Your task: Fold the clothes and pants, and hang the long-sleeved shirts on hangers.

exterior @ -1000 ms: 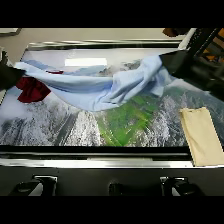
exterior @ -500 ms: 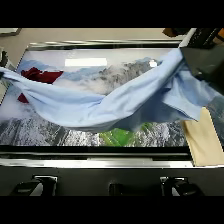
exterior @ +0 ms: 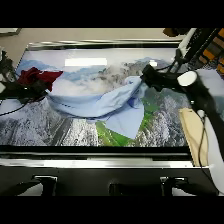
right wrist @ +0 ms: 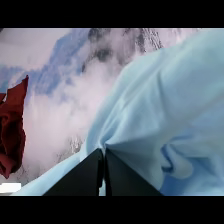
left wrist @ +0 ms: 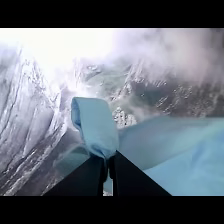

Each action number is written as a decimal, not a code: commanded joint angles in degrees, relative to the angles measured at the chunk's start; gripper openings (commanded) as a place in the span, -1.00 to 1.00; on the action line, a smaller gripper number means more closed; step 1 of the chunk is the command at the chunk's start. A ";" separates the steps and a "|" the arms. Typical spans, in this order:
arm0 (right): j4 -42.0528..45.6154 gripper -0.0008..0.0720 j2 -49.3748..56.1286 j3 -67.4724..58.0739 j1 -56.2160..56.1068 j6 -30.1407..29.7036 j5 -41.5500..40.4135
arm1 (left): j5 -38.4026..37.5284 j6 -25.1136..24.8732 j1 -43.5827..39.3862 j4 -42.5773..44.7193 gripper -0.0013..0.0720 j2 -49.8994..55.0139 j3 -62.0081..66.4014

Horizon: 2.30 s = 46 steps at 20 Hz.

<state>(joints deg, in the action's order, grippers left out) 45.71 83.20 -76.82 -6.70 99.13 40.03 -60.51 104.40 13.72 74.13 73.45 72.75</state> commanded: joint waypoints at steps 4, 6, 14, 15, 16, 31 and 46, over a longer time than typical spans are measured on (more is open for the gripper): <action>-9.92 -0.88 13.33 -0.07 -3.96 -4.83 -7.39 | 3.85 0.00 -1.05 0.28 -0.90 12.48 -0.28; -9.01 -0.74 13.20 -0.07 -4.22 -5.95 -7.41 | 4.22 -0.02 -1.05 0.28 -0.90 12.61 -0.28; -0.66 0.54 6.93 -0.04 14.69 -7.80 18.86 | 2.86 -0.07 -1.05 0.28 -0.89 12.57 -0.26; 0.70 0.54 7.08 0.26 16.59 -8.09 21.46 | 2.75 -0.39 -1.05 0.26 -0.89 12.57 -0.26; 1.07 0.57 7.13 1.38 18.01 -8.24 22.18 | 2.69 -0.44 -1.05 0.28 -0.89 12.57 -0.26; -3.06 0.04 16.37 8.26 6.95 -13.00 14.93 | 2.73 -0.46 -1.05 0.31 -0.89 12.57 -0.26; 8.76 -0.89 -23.06 -18.45 19.08 -9.03 14.38 | -5.11 0.28 15.45 0.50 -0.89 -9.64 26.38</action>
<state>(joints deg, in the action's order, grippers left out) 51.05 69.73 -89.49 9.76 88.97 54.89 -62.65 103.53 25.23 73.82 70.04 93.82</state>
